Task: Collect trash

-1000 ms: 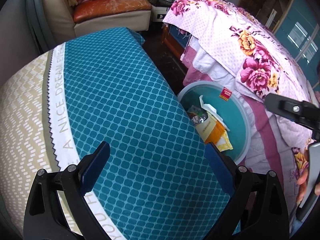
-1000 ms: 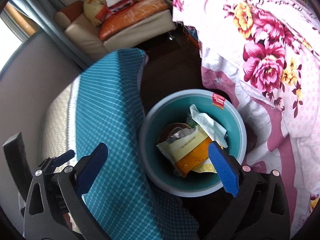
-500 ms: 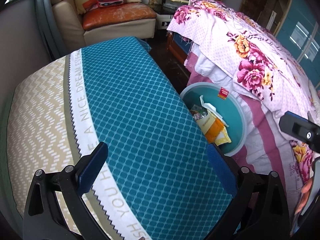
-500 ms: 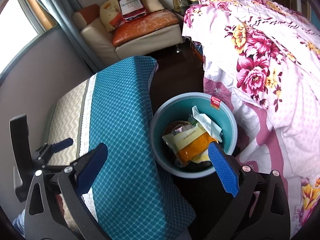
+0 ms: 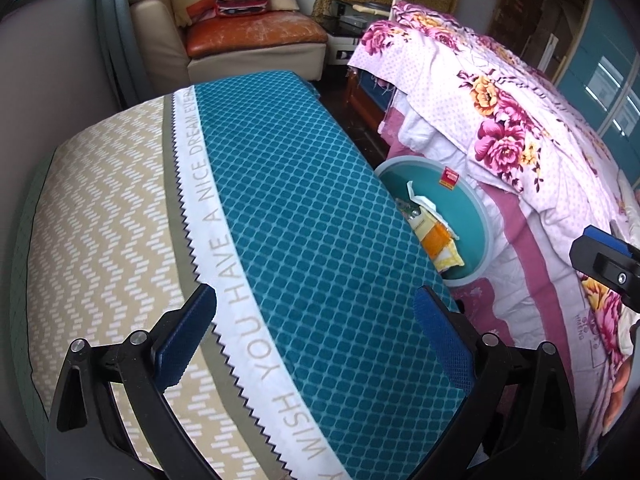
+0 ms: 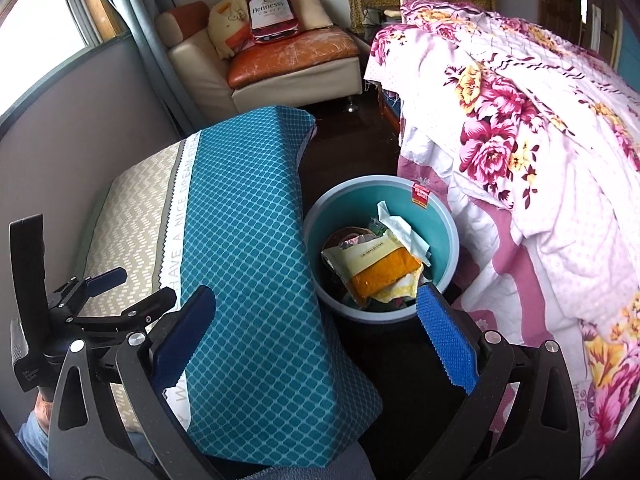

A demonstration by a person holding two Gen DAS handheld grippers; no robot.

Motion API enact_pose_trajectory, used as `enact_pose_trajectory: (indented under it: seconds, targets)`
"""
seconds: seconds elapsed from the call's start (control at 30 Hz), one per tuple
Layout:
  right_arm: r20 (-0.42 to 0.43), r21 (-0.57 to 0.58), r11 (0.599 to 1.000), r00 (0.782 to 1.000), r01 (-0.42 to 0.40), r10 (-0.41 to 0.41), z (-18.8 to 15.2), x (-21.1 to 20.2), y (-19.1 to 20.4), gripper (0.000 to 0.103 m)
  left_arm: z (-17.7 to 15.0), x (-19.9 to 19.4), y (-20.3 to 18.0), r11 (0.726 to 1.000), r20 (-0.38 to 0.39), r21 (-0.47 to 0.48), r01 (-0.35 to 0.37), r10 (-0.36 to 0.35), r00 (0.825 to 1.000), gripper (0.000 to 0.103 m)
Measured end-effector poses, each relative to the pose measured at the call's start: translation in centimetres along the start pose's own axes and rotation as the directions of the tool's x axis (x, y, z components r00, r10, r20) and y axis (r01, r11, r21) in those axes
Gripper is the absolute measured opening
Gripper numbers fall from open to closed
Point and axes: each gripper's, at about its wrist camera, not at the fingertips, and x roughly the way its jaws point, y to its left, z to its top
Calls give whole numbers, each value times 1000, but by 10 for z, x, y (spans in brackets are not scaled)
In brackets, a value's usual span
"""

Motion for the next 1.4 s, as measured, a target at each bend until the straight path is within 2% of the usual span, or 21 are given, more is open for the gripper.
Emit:
enact_pose_trajectory:
  seconds: [0.4,1.0,1.4]
  targets:
    - [7,-41,998,999,39,-39,-13,-11,12,96,-14,-11,3,1000,18,1,-6,6,1000,99]
    - [-24,-25,999,999,29,-30,-14,10,8,96,-15,10,8,1000,-16,-8,-1,1,1000,99]
    - [-52,3,1000,998,30,-29,-11,31,1,96,-16,18,11,999,12,2,-45,45,999,99]
